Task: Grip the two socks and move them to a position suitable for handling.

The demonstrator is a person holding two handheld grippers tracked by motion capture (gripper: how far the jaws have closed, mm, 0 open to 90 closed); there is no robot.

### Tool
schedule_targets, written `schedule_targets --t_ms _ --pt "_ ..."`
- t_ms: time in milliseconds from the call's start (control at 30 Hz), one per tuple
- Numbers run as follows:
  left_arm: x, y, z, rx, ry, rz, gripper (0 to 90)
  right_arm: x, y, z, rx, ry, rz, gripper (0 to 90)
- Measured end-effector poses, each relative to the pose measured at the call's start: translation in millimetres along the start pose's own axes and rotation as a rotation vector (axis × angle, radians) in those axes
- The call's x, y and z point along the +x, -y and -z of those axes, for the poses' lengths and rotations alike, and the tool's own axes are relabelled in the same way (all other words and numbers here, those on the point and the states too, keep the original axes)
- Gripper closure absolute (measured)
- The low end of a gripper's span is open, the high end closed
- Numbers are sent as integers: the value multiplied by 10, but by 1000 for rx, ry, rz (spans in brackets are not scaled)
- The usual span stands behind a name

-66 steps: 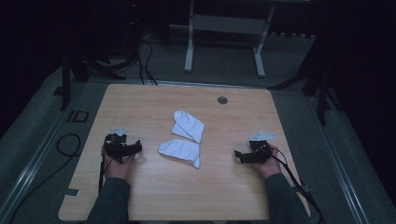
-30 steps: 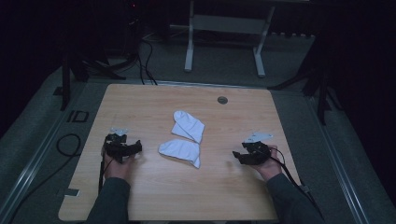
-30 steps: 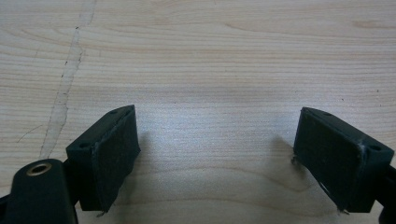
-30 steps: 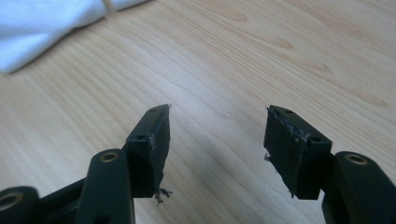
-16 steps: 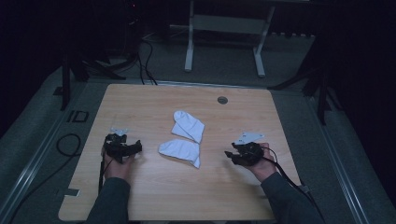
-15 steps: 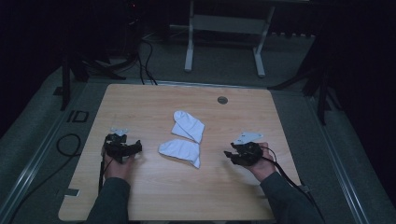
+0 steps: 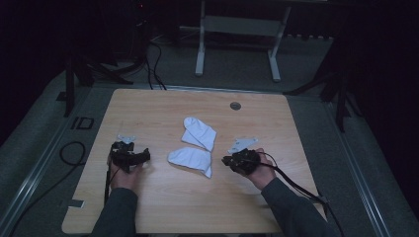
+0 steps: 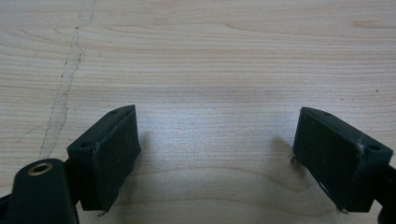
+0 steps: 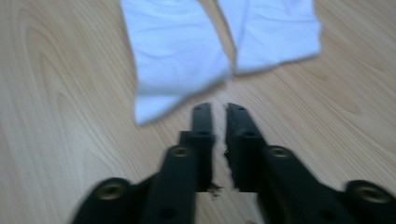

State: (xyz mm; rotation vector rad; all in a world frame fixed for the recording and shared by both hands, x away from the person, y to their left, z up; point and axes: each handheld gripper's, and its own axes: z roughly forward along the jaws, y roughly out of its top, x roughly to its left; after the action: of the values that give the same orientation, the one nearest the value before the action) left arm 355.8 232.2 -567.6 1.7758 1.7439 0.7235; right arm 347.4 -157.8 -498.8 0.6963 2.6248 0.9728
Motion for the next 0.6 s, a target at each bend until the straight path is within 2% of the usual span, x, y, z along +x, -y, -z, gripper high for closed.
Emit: schedule_targets --t_ms 33,200,233,400,433,533,567,600 --pt "0 0 0 0 0 0 145 49 -73 -48 -8 -25 -6 898" --pt "0 0 0 0 0 0 146 164 -211 -137 -19 -40 4 899" --pt "-1 0 0 0 1 -1 146 226 -291 -205 -23 -54 20 899" --pt "-1 0 0 0 1 -2 145 321 -416 -345 -19 -63 40 899" --pt "-1 0 0 0 1 -1 146 371 -471 -429 -20 -66 49 899" --pt "-1 0 -1 -1 1 -1 146 409 -506 -531 -14 -71 53 899" --pt "-1 0 0 -1 1 -1 145 404 -494 -642 -4 -83 28 899" --pt "-1 0 0 -1 1 -1 146 404 -494 -642 -4 -83 28 899"
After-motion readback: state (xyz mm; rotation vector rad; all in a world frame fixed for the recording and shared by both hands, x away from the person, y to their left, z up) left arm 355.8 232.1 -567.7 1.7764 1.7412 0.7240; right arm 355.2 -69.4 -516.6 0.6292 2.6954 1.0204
